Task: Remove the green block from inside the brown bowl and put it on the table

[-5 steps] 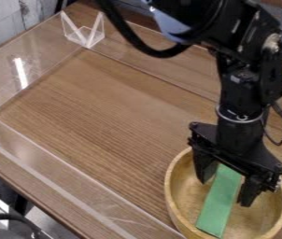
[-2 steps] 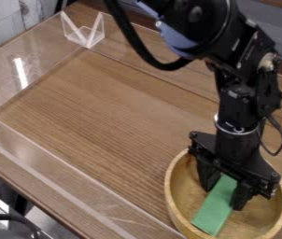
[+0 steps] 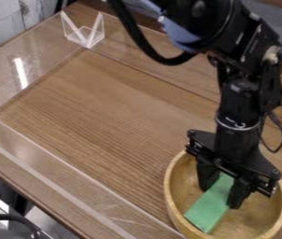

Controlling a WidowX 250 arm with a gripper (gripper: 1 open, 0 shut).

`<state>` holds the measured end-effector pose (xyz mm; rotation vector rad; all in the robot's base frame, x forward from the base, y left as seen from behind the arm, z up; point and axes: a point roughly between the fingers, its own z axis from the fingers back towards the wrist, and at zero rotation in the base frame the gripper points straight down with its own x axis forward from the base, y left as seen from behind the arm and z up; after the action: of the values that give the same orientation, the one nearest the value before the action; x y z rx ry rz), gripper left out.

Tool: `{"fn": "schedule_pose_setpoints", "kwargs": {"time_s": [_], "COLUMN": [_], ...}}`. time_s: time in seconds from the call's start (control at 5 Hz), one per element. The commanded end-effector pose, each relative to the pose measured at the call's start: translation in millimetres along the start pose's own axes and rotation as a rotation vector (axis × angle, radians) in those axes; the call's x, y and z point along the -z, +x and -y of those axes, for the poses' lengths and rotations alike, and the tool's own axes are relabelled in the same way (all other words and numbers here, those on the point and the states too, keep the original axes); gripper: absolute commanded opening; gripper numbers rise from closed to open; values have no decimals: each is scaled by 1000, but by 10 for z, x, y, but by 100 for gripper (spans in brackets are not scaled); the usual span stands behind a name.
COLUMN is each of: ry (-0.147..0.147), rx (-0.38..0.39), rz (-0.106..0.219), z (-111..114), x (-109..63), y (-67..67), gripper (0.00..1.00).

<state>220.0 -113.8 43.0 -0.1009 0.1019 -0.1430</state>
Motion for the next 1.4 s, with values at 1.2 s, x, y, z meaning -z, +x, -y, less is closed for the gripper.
{"fn": "schedule_pose_setpoints", "kwargs": {"time_s": [1.2], "ry": [-45], "rx": [-75], "rz": [55], "z": [59], "x": [-372], "y": [88], "gripper": [0]}}
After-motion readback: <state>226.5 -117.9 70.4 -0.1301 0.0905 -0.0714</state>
